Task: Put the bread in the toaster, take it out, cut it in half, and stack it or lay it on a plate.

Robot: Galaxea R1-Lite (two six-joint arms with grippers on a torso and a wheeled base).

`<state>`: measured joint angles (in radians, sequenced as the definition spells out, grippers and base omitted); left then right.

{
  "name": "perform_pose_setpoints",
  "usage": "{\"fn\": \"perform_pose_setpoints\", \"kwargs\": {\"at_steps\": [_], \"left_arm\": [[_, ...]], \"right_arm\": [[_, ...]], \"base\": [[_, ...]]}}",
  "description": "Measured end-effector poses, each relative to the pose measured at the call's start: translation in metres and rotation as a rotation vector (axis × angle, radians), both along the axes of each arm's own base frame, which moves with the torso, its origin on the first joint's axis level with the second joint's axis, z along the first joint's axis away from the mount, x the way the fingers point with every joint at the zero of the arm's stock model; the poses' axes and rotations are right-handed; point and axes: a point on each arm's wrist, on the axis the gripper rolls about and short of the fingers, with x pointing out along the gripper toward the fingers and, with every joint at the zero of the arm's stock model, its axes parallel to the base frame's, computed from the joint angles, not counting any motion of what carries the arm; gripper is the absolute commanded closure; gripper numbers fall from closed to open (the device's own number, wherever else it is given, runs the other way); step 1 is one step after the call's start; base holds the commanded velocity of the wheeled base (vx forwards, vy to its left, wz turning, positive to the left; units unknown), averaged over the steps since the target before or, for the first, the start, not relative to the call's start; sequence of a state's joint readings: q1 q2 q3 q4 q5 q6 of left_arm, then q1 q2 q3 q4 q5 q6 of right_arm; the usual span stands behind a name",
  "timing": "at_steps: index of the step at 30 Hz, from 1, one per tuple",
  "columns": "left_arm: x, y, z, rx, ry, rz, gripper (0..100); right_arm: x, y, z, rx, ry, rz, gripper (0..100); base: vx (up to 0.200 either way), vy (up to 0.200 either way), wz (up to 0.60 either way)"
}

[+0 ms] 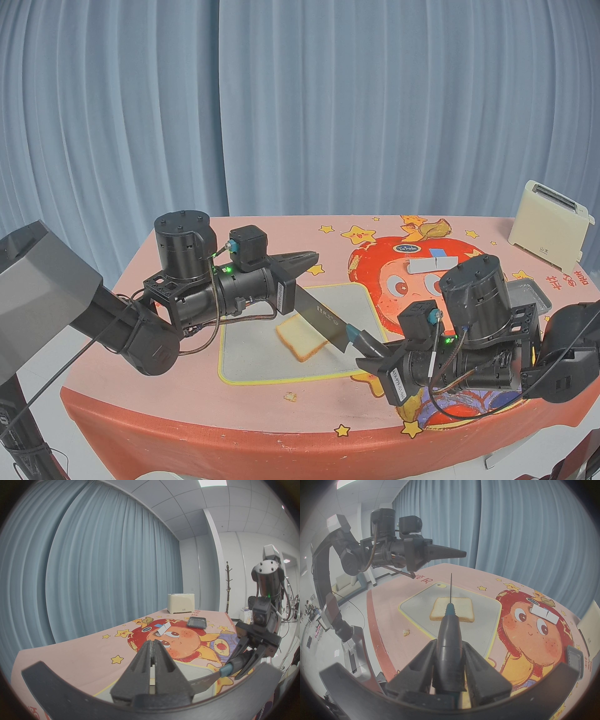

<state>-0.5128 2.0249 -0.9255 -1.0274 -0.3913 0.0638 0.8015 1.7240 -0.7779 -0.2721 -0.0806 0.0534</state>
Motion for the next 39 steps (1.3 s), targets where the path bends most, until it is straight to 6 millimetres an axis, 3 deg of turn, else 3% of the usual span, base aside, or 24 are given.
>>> {"fn": "perform_pose_setpoints", "kwargs": {"at_steps": [13,39], "left_arm": [[0.008,-0.004,-0.019,0.034,0.018,0.003,100],[0.003,-0.006,-0.045,0.088,0.07,-0.011,100]], "right_arm": [[0.0,-0.001,-0.001,-0.009,0.003,-0.008,100],[0.001,0.001,-0.005,-0.019,0.013,-0.006,100]], "base": [[0.0,0.0,0.0],[0.0,0.0,0.0]]}}
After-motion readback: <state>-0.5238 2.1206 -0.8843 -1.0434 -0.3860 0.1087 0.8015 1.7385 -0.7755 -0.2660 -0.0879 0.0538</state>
